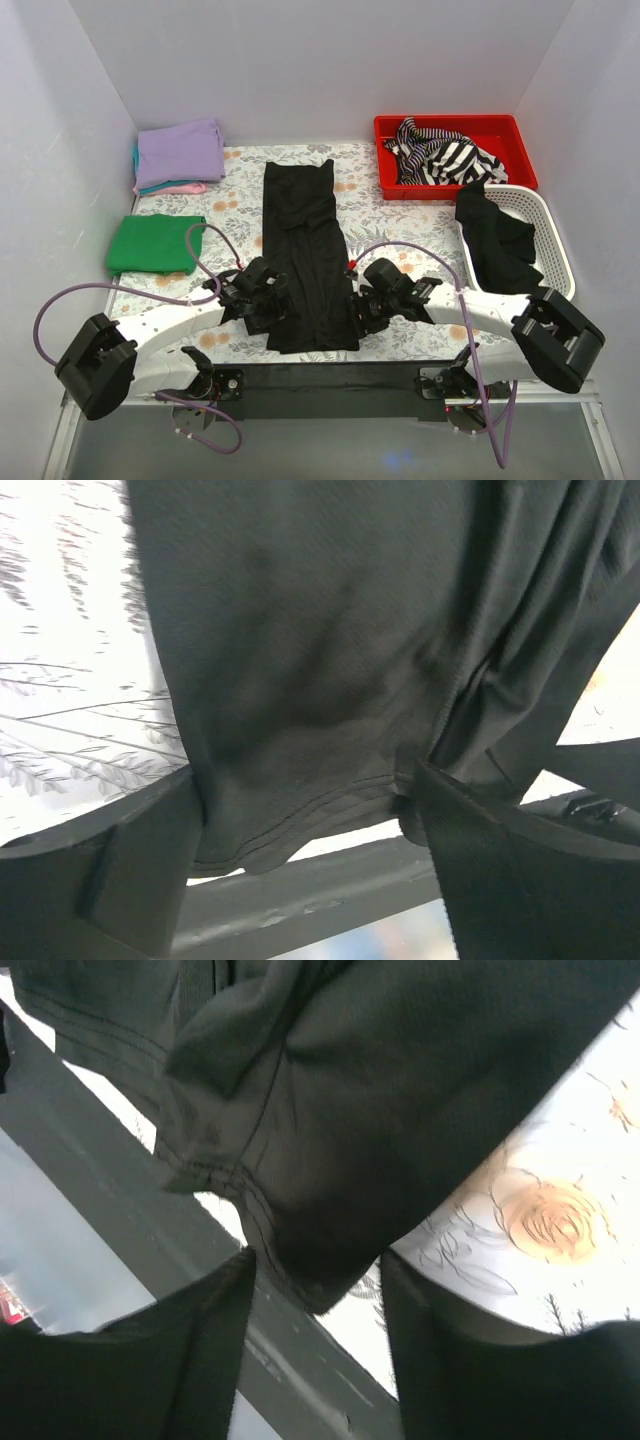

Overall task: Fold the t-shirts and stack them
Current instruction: Fold the tshirt

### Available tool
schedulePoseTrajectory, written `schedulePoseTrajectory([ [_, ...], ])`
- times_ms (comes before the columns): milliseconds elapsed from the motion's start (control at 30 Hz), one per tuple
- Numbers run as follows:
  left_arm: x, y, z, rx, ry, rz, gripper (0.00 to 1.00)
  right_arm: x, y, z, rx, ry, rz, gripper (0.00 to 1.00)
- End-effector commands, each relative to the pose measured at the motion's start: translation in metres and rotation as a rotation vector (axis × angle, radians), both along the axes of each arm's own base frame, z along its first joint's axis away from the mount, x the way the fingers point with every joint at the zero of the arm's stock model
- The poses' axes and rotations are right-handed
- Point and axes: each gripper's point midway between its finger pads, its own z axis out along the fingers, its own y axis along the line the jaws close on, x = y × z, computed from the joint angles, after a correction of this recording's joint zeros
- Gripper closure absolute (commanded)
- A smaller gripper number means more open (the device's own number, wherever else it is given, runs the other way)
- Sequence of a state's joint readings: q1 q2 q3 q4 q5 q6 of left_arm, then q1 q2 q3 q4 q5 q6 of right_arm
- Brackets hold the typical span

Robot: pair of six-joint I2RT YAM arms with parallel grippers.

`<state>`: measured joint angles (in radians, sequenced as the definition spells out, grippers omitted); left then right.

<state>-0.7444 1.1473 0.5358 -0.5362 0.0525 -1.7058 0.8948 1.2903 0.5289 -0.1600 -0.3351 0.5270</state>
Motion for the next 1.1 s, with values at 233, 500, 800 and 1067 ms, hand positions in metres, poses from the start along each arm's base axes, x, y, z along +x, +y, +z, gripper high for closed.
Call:
schedulePoseTrajectory([
  [233, -0.034, 0.020, -0.030, 0.093, 0.096, 0.015, 0.73, 0.011, -0.021, -0.023, -0.202, -0.063, -0.093, 0.72],
  [500, -0.048, 0.037, -0.028, 0.138, 0.120, 0.072, 1.00, -0.005, -0.054, -0.026, -0.262, -0.049, -0.170, 0.85],
  [800, -0.056, 0.040, -0.033, 0.158, 0.149, 0.047, 0.75, -0.007, -0.050, -0.017, -0.235, -0.064, -0.150, 0.57],
  [1067, -0.035, 0.030, -0.003, 0.107, 0.035, 0.069, 0.57, 0.018, -0.020, 0.021, -0.126, -0.177, -0.121, 0.52],
])
